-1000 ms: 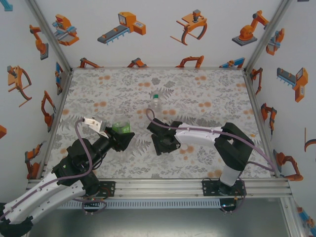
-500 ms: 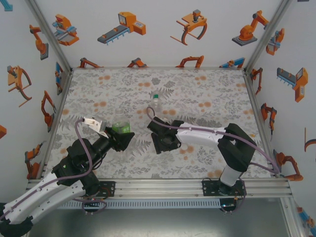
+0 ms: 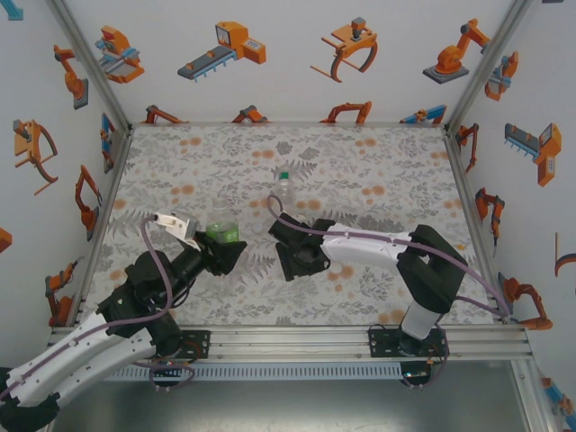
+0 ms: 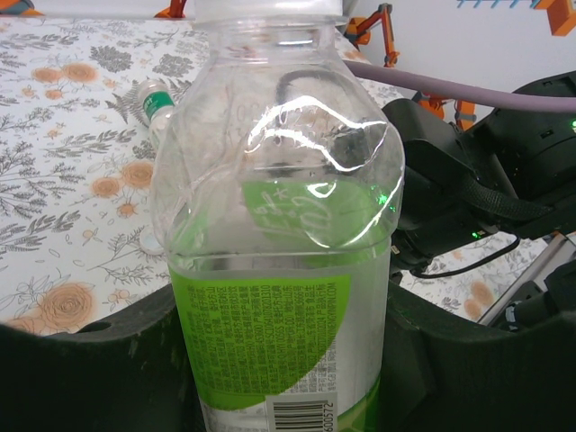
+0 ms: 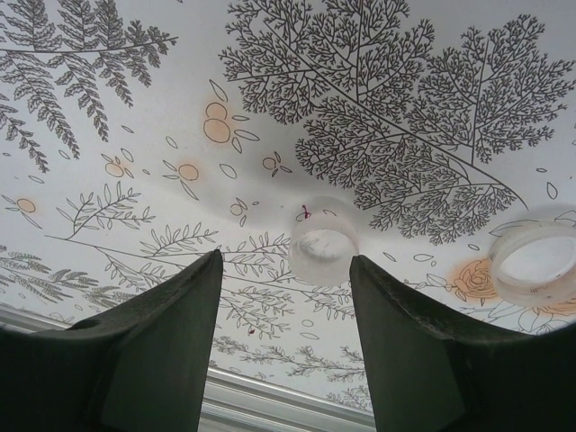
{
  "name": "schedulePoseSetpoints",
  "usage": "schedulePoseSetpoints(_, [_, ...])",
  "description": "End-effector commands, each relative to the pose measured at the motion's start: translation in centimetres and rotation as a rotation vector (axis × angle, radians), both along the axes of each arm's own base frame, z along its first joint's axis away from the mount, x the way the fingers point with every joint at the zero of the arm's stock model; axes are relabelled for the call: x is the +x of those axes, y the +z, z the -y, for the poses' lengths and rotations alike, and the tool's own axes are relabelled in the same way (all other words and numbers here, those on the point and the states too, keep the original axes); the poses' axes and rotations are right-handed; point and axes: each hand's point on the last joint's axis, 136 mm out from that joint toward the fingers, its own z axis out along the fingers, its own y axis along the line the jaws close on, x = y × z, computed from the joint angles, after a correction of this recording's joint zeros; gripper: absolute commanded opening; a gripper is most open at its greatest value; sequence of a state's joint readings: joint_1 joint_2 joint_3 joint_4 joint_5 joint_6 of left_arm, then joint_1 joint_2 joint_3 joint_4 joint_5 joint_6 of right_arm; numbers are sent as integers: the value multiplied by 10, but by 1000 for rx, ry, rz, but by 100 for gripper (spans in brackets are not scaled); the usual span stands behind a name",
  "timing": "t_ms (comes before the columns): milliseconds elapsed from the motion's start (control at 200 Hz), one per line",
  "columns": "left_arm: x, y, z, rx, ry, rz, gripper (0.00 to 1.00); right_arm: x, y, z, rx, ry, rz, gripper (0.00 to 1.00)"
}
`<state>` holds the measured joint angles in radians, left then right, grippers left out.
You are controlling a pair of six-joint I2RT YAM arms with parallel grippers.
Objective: Screw on the bottle caps
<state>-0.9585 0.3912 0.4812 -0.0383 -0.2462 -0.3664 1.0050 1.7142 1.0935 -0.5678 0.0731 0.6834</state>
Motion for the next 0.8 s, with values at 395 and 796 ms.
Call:
schedulePoseSetpoints(395, [2,8,3,-36,-5,4,0,-2,-14,8,-61,18,-2,56])
schedulePoseSetpoints(796, [1,12,6,-38,-17,8,0,4,25,2,26,18,52,56])
